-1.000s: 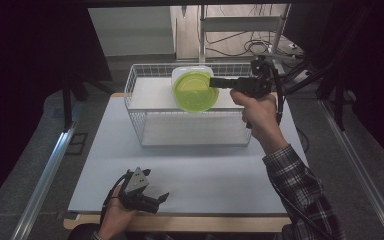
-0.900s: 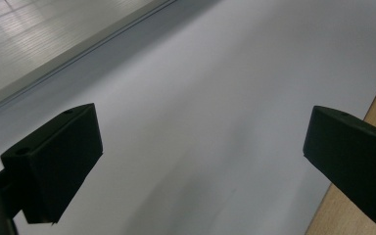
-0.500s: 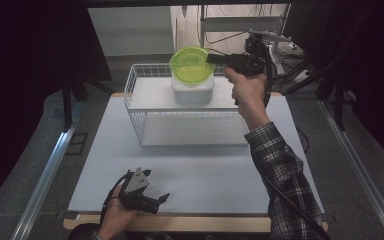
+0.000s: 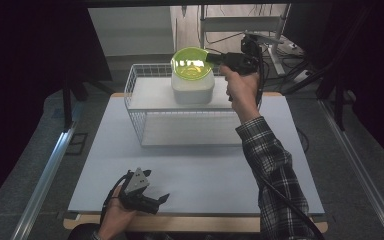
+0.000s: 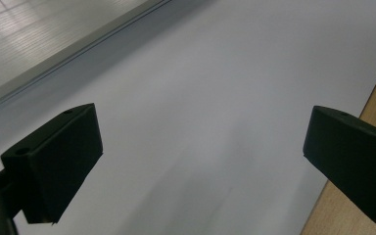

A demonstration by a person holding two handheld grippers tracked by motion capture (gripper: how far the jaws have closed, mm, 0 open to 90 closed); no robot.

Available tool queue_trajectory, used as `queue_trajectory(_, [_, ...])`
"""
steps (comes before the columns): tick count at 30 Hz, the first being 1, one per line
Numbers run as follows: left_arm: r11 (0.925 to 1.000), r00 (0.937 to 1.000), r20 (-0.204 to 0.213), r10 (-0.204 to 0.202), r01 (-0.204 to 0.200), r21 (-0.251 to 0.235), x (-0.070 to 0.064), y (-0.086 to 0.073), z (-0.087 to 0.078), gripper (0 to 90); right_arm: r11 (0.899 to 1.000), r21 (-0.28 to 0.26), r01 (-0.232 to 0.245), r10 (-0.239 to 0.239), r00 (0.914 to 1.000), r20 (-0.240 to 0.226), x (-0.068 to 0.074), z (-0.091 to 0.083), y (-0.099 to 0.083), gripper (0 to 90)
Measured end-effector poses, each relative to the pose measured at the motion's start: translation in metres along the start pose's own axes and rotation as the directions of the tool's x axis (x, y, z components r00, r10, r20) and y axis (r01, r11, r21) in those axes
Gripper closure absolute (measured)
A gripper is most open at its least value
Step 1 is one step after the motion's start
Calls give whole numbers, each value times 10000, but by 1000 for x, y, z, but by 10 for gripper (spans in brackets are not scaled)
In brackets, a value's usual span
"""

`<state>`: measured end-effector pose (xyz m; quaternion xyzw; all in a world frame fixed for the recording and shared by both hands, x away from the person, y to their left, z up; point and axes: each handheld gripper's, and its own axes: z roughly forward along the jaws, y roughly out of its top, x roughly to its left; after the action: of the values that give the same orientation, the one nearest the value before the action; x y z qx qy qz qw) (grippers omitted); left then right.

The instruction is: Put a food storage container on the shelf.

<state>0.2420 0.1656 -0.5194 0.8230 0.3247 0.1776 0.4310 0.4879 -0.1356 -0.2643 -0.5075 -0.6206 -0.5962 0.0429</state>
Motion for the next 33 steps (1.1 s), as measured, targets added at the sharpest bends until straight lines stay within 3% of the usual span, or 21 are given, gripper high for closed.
queue_trajectory(14, [10000,10000,43,32,-32,42,0,0,1,9,9994,-143,321,-309,9966,762,0,10,1,721])
queue_trajectory(25, [10000,10000,45,40,-40,50,-1,0,1,9,9985,-158,516,-504,9963,702,-1,9,3,566])
queue_trajectory(28, [10000,10000,48,44,-45,58,-1,0,1,9,9942,-24,1076,-1073,9923,617,0,7,4,464])
queue_trajectory(33, [9999,10000,57,59,-60,100,-1,0,1,9,9870,255,1586,-1594,9866,338,0,5,2,371])
